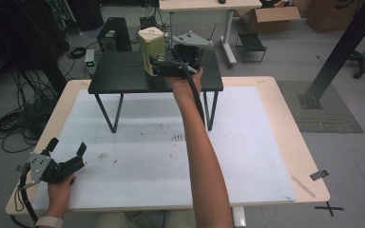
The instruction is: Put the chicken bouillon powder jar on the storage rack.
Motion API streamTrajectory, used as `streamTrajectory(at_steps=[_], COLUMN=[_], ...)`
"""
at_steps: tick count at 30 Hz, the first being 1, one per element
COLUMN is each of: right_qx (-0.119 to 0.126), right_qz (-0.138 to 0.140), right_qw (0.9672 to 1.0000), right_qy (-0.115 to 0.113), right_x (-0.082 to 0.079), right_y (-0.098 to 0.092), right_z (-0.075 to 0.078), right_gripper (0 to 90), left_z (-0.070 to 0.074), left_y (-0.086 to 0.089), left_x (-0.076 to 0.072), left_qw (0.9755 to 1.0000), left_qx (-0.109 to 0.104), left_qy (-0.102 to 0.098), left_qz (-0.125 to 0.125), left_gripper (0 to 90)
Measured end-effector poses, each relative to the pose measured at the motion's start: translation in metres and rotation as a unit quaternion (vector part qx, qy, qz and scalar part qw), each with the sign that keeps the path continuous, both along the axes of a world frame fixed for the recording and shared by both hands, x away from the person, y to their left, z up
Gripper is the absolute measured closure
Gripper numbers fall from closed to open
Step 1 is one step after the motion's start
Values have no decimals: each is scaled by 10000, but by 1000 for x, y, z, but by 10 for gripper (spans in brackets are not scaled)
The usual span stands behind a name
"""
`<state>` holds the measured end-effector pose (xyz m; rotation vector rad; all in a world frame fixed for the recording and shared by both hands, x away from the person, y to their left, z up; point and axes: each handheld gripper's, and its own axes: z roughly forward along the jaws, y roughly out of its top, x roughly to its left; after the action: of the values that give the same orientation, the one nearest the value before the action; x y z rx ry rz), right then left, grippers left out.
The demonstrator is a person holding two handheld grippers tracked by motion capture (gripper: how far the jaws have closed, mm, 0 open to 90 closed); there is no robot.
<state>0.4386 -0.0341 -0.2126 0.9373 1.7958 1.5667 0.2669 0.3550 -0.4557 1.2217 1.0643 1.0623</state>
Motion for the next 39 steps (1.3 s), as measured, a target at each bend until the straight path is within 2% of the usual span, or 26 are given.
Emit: streamTrajectory(at_steps=[8, 19, 22, 29, 35, 39], right_qx=[110, 108, 171, 234, 146, 197], right_qz=[-28, -115, -187, -257, -356, -440], right_qw=[9997, 9992, 9989, 9985, 9982, 9976], right_qy=[-212, -375, -382, -424, -469, -493], right_x=[-29, -71, -84, -103, -117, -122], right_y=[-21, -54, -65, -80, -88, -92], right_z=[-6, -26, -37, -59, -88, -108], right_gripper=[0, 0, 0, 0, 0, 0], left_z=[0, 0, 0, 0, 0, 0], left_y=[-1, -2, -1, -2, -2, -3], left_x=[0, 0, 0, 0, 0, 0], left_qw=[10000, 9999, 10000, 9999, 9999, 9999], left_qx=[50, 99, 72, 100, 109, 139], left_qy=[15, 32, 5, 14, 29, 29], left_qz=[-6, 4, -4, 9, 12, 12], left_gripper=[2, 2, 2, 2, 2, 2])
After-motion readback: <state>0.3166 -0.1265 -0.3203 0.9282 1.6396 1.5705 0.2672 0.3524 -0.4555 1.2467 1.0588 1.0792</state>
